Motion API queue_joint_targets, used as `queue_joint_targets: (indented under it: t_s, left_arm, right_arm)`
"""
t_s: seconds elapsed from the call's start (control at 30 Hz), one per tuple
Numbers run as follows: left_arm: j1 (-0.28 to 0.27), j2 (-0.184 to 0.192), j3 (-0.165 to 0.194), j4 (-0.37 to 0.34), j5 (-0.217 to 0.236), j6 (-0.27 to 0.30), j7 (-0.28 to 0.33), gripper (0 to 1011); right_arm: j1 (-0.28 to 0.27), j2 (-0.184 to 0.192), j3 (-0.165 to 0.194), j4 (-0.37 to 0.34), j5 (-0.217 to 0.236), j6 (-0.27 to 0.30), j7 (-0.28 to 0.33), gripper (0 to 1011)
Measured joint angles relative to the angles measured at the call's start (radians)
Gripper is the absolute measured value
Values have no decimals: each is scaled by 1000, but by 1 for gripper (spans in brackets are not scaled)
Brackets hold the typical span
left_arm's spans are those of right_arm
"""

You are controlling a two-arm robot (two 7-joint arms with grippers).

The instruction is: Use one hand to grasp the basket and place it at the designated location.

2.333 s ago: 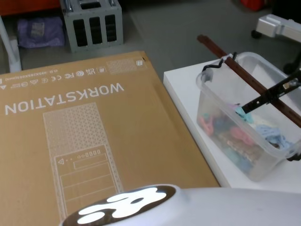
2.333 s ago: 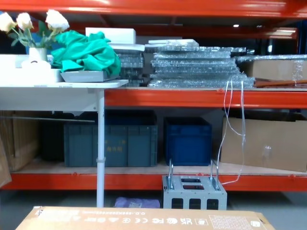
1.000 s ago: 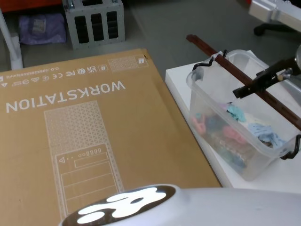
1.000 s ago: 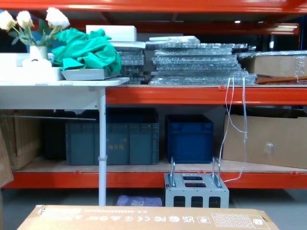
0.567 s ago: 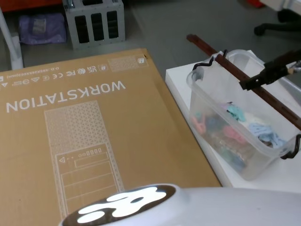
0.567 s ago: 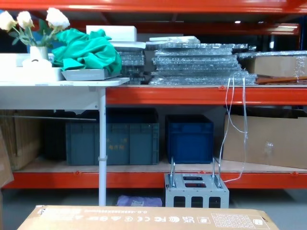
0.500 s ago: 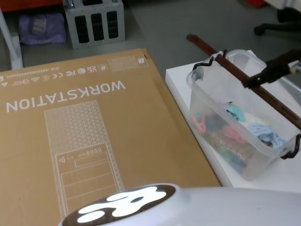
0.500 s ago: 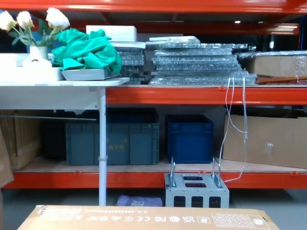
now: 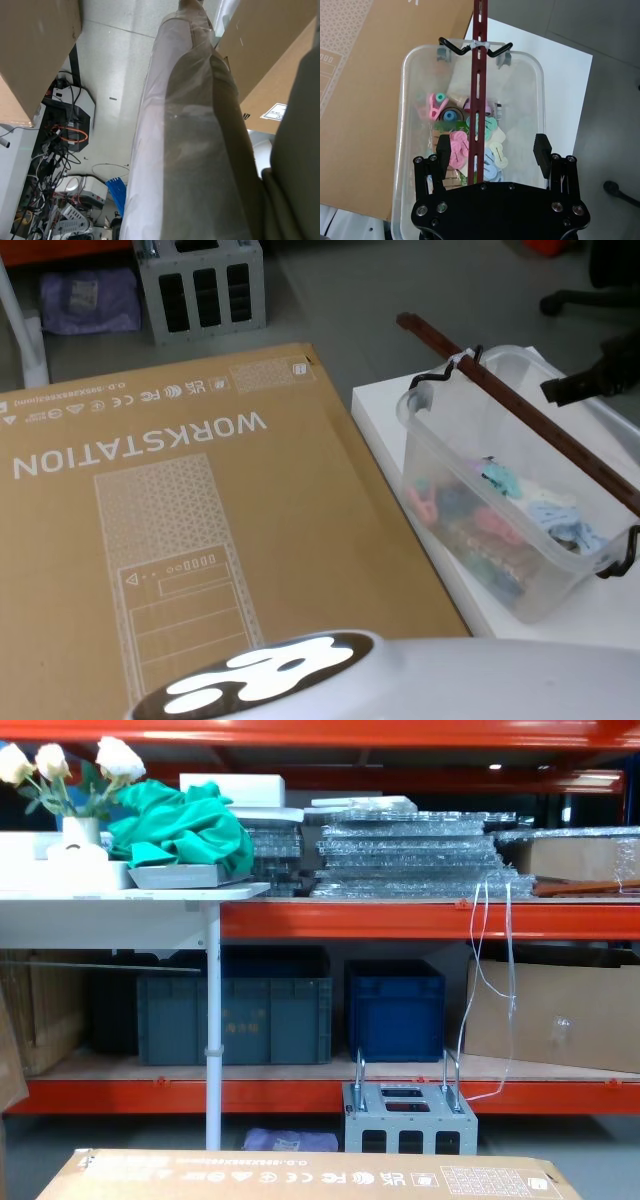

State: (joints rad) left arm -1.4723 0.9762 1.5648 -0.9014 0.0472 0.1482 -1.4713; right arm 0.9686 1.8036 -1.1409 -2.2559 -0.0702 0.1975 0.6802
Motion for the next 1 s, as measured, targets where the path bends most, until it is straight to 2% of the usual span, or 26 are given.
queue_joint_targets:
  t_s: [0.6,0.73,0.77,0.93,0.97,1.0]
  left_arm:
    - [0,0,0,0,0,0,0,0]
    - [0,0,0,0,0,0,0,0]
    - [0,0,0,0,0,0,0,0]
    - [0,0,0,0,0,0,0,0]
    - [0,0,0,0,0,0,0,0]
    - [0,0,0,0,0,0,0,0]
  right_arm:
    - [-3,-3,1,7,6,1,6,1000]
    - [-13,44,-20,72,13,-145,-51,1000]
    - [-18,64,-27,108,2,-215,-78,1000]
    - [-31,88,-28,172,-38,-332,-107,1001]
    - [-31,88,-28,172,-38,-332,-107,1001]
    - [-38,91,-28,194,-70,-354,-117,1000]
